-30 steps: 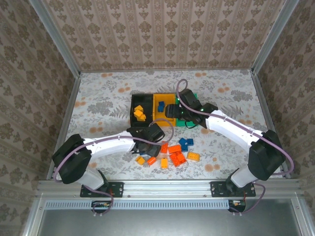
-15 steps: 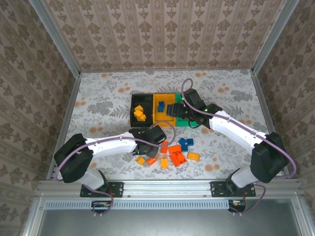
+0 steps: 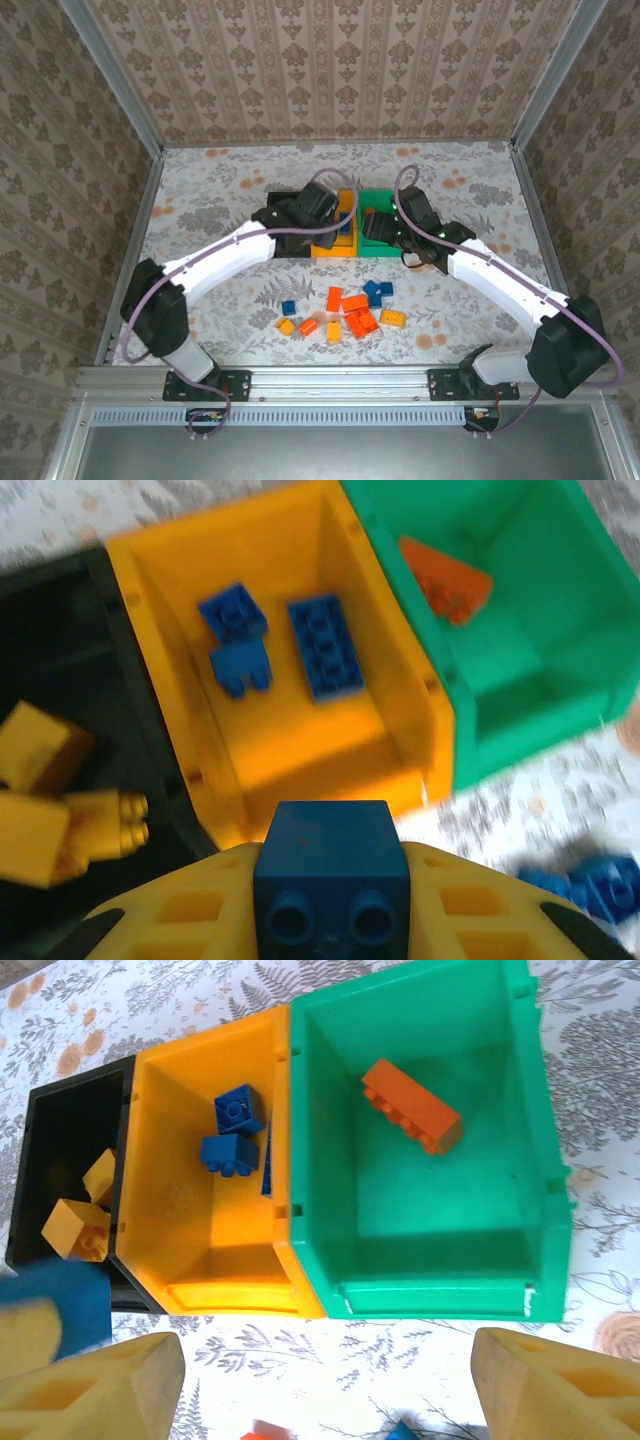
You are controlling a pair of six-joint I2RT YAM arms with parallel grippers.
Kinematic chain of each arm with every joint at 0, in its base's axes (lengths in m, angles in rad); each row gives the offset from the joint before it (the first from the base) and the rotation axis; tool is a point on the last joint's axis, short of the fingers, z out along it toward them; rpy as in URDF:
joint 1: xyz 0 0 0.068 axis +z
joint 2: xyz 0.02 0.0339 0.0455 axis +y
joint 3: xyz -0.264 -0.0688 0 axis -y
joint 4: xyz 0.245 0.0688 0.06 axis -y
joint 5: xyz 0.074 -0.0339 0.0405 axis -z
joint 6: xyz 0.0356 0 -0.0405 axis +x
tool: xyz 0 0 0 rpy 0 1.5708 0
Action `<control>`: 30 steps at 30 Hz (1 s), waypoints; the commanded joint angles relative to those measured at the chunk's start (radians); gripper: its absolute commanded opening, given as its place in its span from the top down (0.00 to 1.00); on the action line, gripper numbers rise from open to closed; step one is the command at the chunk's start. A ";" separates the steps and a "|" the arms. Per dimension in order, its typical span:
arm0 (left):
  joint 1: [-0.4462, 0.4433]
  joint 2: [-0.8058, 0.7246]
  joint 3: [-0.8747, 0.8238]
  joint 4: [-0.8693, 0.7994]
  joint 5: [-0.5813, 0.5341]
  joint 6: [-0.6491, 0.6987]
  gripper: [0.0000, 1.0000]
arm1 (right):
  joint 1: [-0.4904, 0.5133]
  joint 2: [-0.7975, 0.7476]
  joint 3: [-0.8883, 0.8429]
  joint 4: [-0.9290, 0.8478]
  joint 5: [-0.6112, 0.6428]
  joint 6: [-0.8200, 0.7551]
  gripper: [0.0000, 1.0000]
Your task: Sort the legos into containers by color
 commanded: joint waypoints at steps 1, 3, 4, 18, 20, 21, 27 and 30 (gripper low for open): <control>0.036 0.121 0.087 0.002 0.006 0.051 0.68 | -0.018 -0.055 -0.035 -0.037 0.023 0.013 0.23; 0.046 0.194 0.146 -0.008 0.005 0.056 0.68 | -0.026 -0.084 -0.051 -0.049 0.021 0.011 0.23; 0.049 0.219 0.171 -0.011 0.002 0.058 0.68 | -0.029 -0.095 -0.058 -0.054 0.021 0.011 0.23; 0.036 0.315 0.324 -0.041 0.031 0.032 0.30 | -0.035 -0.171 -0.149 -0.166 -0.063 -0.017 0.21; 0.035 0.268 0.304 -0.028 0.051 0.020 0.23 | -0.035 -0.170 -0.169 -0.161 -0.082 -0.013 0.21; 0.034 0.233 0.283 -0.014 0.065 0.012 0.19 | -0.034 -0.167 -0.181 -0.157 -0.094 -0.012 0.21; 0.016 -0.003 0.112 0.060 0.118 -0.016 0.00 | -0.007 -0.089 -0.223 -0.152 -0.132 -0.014 0.25; -0.010 -0.122 -0.004 0.087 0.099 -0.029 0.00 | 0.020 -0.041 -0.233 -0.118 -0.122 -0.017 0.29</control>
